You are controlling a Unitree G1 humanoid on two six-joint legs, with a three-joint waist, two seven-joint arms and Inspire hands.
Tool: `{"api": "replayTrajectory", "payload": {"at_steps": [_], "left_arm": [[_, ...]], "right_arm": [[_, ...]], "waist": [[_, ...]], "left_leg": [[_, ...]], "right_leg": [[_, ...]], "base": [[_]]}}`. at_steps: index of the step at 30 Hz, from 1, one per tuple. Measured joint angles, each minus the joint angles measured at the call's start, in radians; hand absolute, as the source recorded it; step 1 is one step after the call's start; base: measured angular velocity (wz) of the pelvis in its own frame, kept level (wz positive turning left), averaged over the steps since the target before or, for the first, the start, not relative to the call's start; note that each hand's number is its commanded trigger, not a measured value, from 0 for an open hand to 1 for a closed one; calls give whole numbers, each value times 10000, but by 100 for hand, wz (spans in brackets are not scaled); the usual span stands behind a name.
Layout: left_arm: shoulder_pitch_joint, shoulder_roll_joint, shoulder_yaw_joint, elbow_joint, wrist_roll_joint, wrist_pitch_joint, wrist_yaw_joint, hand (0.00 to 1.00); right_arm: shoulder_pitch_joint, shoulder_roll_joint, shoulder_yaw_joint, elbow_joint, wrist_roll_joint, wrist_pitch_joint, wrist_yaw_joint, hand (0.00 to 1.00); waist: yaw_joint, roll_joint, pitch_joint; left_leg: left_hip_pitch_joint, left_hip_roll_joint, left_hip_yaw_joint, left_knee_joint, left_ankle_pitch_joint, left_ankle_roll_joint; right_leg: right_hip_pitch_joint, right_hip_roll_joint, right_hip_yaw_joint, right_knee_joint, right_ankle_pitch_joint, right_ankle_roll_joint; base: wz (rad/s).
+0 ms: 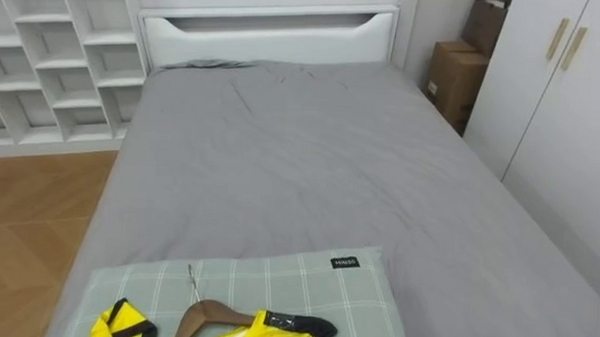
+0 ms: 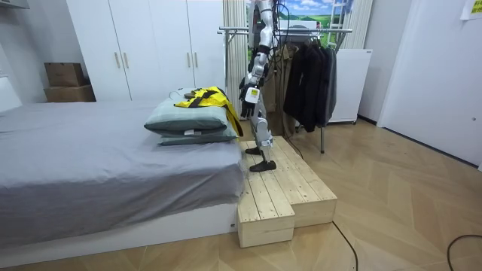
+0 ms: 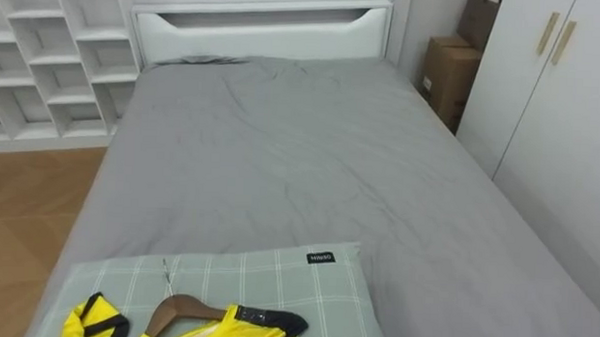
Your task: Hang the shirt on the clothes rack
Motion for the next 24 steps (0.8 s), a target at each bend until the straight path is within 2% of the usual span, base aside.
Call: {"api": "replayTrajectory", "payload": {"at_steps": [5, 8, 11, 15, 18, 21, 24], "left_arm": [[186, -18, 586, 122, 7, 26, 266, 0], [428, -31, 1060, 86, 268, 189, 809, 0], [572, -12, 1523, 66, 1002, 259, 1500, 0], [608, -10, 1811, -304, 2243, 430, 2403, 0], [566, -8, 2267, -1048, 3443, 404, 3076, 0], [562, -6, 2399, -1848, 4325, 307, 3880, 0], [354, 6, 2480, -1942, 5088, 182, 4609, 0]], "right_arm": [[-7, -5, -47, 186, 6, -2, -18, 0], [-7, -7, -167, 185, -214, -1, -86, 0], [-9, -12, -232, 188, -356, -2, -88, 0], [-69, -121, -232, 201, -679, -11, -82, 0], [-56, -161, -247, 183, -793, -15, -74, 0], [-76, -180, -253, 207, -768, -30, -78, 0], [-63, -204, -326, 224, -813, -27, -75, 0]], "waist": [[58, 10, 4], [75, 42, -7], [49, 88, -31], [77, 199, 0], [138, 219, -9], [148, 251, -28], [107, 298, -56]], "left_leg": [[128, 3, 4, -21, -1, -1], [232, 14, 23, -57, -59, -25], [235, 15, -35, -31, -93, -9], [230, 17, -242, -9, -262, 18], [216, 21, -225, -11, -267, 20], [223, 15, -229, 6, -263, 18], [225, -5, -269, 100, -261, 20]], "right_leg": [[107, 2, 11, 6, -5, -6], [147, 17, 68, 14, -50, 7], [285, 15, -19, 26, -29, 9], [291, 18, -172, 10, -30, 18], [287, 23, -177, 13, -38, 30], [379, 23, -185, 20, -28, 18], [431, 6, -191, -2, -26, 16]], "base": [[-1], [-3], [7], [12], [0], [0], [0]]}}
